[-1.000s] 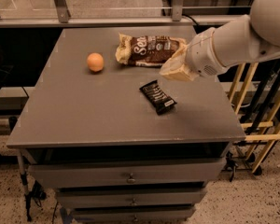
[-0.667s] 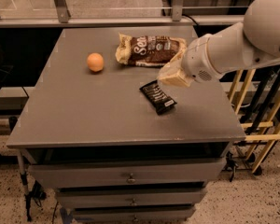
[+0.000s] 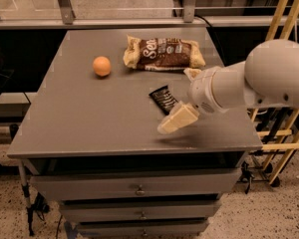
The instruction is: Move rxbar chocolate near brown chip bag
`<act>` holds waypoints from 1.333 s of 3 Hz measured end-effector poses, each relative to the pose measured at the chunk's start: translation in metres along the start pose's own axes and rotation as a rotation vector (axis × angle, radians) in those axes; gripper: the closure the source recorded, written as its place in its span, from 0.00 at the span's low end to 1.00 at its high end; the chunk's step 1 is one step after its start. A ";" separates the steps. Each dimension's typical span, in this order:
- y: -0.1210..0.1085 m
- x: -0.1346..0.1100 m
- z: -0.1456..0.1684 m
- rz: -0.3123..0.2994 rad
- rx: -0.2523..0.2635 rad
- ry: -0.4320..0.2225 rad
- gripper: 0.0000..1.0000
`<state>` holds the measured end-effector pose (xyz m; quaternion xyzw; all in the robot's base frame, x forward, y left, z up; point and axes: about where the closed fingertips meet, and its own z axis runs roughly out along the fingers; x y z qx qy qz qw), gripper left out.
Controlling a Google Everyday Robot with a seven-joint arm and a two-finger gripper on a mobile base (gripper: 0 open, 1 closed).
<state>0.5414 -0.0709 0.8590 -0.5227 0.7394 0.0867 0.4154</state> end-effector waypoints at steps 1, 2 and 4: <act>0.002 0.014 0.020 0.044 0.016 0.027 0.00; -0.005 0.017 0.040 0.097 0.017 0.055 0.00; -0.007 0.016 0.043 0.117 0.014 0.057 0.37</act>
Offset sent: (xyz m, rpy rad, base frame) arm 0.0473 0.0163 -0.0513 0.0191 0.1344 -0.1585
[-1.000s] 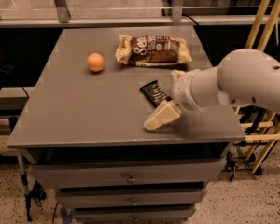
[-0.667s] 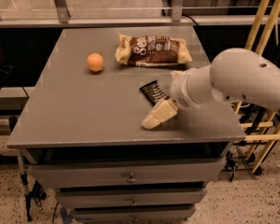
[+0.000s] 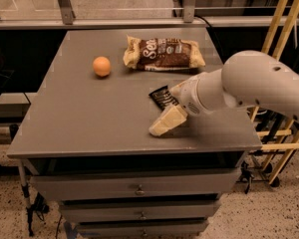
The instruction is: Move rxbar chocolate near brown chip bag
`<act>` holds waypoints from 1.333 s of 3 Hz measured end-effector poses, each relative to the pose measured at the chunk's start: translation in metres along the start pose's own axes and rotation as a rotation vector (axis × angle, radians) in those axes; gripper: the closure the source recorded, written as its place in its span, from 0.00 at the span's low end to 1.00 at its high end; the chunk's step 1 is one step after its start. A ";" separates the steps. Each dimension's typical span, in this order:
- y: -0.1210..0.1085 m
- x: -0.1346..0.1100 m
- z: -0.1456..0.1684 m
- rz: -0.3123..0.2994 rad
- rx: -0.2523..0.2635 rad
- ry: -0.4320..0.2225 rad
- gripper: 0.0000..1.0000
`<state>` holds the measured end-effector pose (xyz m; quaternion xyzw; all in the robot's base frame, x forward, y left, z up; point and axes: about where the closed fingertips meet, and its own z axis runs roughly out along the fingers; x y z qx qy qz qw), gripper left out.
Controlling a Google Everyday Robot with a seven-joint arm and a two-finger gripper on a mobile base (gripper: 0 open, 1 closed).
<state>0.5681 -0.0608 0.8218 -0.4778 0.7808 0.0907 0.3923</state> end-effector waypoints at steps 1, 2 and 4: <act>0.000 -0.001 -0.001 0.000 0.000 0.000 0.61; 0.000 -0.001 -0.001 0.000 0.000 0.000 0.85; -0.001 -0.002 -0.002 0.000 0.000 0.000 1.00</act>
Offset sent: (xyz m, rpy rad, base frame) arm 0.0223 0.0004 -0.0136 0.0740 0.0732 -0.1023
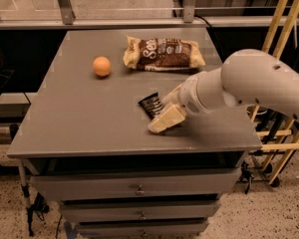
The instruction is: Move rxbar chocolate near brown chip bag
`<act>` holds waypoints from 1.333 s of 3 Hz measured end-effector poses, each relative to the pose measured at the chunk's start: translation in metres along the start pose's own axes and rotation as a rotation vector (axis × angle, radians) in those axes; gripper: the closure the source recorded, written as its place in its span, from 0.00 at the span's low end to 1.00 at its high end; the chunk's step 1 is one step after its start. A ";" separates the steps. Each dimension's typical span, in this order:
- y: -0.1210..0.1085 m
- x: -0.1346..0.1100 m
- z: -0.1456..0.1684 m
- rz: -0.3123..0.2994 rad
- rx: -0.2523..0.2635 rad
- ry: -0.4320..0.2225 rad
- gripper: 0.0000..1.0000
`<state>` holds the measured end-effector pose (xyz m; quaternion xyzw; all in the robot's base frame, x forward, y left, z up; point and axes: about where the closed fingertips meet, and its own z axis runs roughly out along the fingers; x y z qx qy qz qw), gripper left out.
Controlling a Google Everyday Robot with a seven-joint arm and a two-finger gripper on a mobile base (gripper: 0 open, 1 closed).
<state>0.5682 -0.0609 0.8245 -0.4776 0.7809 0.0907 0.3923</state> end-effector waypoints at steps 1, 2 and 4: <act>0.000 0.000 0.000 0.000 0.000 0.000 1.00; 0.000 0.000 0.000 0.000 0.000 0.000 1.00; 0.000 -0.001 -0.001 0.000 0.001 0.000 1.00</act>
Offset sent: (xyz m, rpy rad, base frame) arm 0.0286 -0.0453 0.0879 0.0461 -0.1611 -0.1218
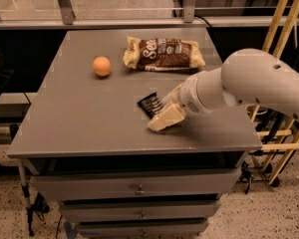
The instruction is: Move rxbar chocolate near brown chip bag
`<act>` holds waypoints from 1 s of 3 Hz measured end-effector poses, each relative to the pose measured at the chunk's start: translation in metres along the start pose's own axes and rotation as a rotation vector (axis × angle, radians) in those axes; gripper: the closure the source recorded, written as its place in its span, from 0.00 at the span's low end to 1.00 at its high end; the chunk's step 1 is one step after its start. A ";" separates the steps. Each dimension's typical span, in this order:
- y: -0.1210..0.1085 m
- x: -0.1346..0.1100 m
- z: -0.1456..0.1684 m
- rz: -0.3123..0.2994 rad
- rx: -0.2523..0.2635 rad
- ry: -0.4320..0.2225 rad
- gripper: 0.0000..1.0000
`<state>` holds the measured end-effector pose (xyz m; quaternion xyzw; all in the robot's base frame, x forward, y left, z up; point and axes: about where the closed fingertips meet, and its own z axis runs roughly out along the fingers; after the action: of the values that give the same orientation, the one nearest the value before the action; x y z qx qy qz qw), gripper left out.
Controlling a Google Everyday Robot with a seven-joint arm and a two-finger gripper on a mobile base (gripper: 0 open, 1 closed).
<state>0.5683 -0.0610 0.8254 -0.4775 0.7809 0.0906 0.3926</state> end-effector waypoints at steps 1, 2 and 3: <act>0.000 -0.001 -0.001 0.000 0.000 0.000 1.00; 0.000 -0.001 -0.001 0.000 0.000 0.000 1.00; 0.000 -0.001 -0.001 0.000 0.000 0.000 1.00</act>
Offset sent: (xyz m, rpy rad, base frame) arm 0.0593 -0.0584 0.1995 0.0399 -0.3429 -0.0648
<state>0.5684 -0.0610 0.8264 -0.4774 0.7808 0.0905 0.3927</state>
